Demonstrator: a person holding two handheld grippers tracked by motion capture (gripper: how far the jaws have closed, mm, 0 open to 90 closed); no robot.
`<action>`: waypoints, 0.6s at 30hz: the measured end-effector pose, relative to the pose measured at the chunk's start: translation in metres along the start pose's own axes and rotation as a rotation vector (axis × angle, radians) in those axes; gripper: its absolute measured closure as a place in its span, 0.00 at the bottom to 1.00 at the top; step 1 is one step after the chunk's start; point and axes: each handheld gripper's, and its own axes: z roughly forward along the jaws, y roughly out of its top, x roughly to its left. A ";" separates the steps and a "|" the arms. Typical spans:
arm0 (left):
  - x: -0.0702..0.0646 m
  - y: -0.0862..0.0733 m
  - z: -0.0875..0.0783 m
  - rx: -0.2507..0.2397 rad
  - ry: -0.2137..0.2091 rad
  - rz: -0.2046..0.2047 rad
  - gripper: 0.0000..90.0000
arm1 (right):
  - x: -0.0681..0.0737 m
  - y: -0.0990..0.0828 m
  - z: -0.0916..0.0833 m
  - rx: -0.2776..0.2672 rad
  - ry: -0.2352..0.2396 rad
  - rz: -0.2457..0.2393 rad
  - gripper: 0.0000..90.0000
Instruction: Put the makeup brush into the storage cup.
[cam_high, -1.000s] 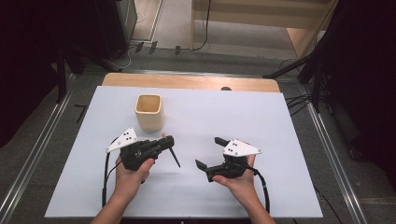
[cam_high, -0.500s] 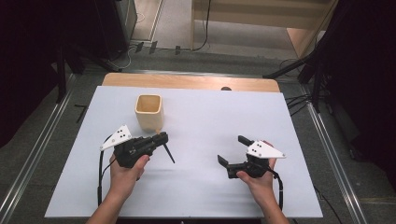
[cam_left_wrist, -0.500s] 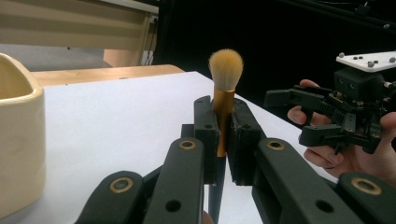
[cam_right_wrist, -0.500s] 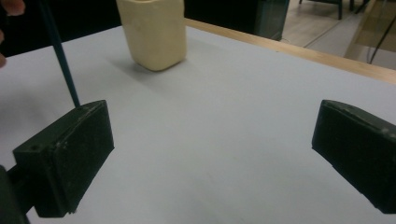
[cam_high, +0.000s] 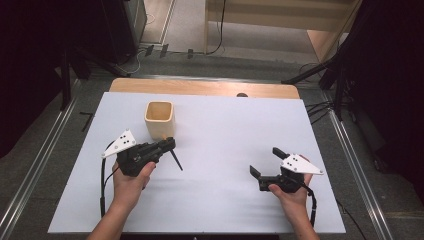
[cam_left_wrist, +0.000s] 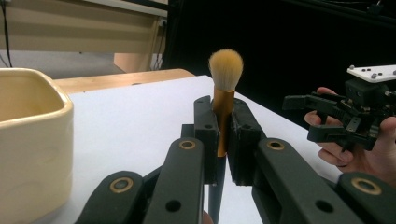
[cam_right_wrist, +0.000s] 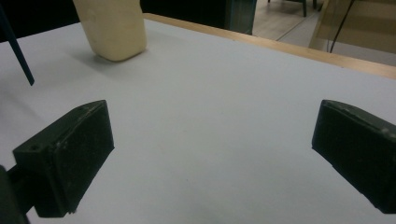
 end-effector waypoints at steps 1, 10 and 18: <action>0.001 0.001 -0.001 0.000 0.001 0.002 0.94 | -0.002 -0.001 -0.002 -0.003 -0.004 0.002 0.00; 0.005 0.010 -0.003 -0.008 0.018 0.005 0.94 | -0.013 -0.004 -0.024 -0.031 -0.044 0.028 0.00; 0.013 0.017 -0.003 -0.013 0.043 0.010 0.94 | -0.022 -0.008 -0.032 -0.038 -0.067 0.040 0.00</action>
